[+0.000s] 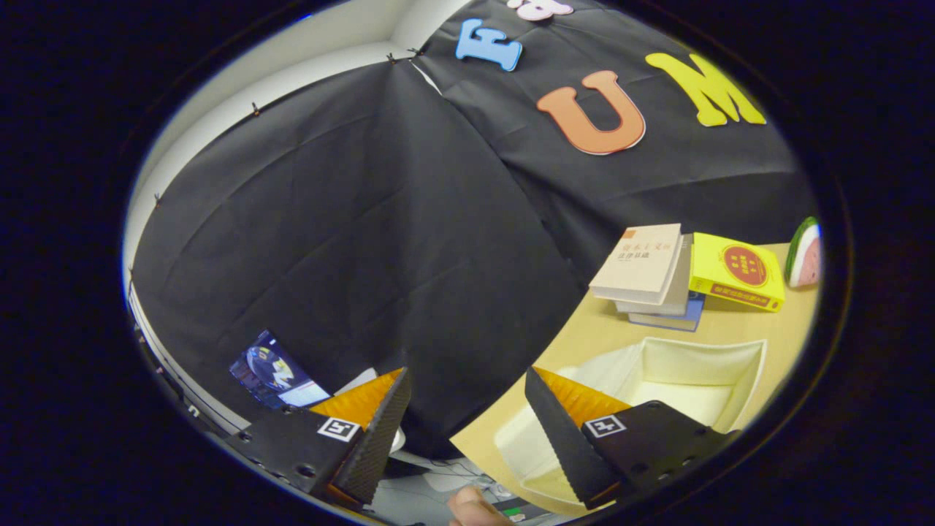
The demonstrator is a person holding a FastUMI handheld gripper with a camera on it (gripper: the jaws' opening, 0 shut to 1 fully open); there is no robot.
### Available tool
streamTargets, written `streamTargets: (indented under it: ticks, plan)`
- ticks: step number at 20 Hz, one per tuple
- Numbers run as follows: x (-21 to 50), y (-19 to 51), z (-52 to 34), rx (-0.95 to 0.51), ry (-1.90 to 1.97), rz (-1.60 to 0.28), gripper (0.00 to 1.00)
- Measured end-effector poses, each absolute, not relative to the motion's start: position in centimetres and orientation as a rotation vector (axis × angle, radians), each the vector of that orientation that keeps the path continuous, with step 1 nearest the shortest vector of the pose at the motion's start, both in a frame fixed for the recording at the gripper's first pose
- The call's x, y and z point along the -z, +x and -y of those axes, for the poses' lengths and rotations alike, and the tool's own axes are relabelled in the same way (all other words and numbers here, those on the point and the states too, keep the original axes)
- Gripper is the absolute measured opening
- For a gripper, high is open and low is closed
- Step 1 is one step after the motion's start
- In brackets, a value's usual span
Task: Open the storage box then place both shoes into the box .Put the left shoe in first, then the right shoe, with the right side of both shoes facing outward in a uniform manner.
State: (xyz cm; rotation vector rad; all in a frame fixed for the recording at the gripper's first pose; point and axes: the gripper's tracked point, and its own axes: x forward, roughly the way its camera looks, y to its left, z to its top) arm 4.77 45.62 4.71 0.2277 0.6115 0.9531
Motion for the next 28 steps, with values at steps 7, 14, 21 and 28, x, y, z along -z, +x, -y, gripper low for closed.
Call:
streamTargets:
  ticks: [7, 14, 21, 28]
  plan:
    - [-0.7, 7.9, -35.6, -0.789, 0.142, -0.611, 0.96]
    - [4.3, 11.9, -22.2, -0.545, 0.070, -0.635, 0.96]
    - [9.6, 12.5, -8.2, -0.278, -0.101, -0.755, 0.94]
    - [15.7, 10.6, 1.5, -0.032, -0.307, -0.992, 0.89]
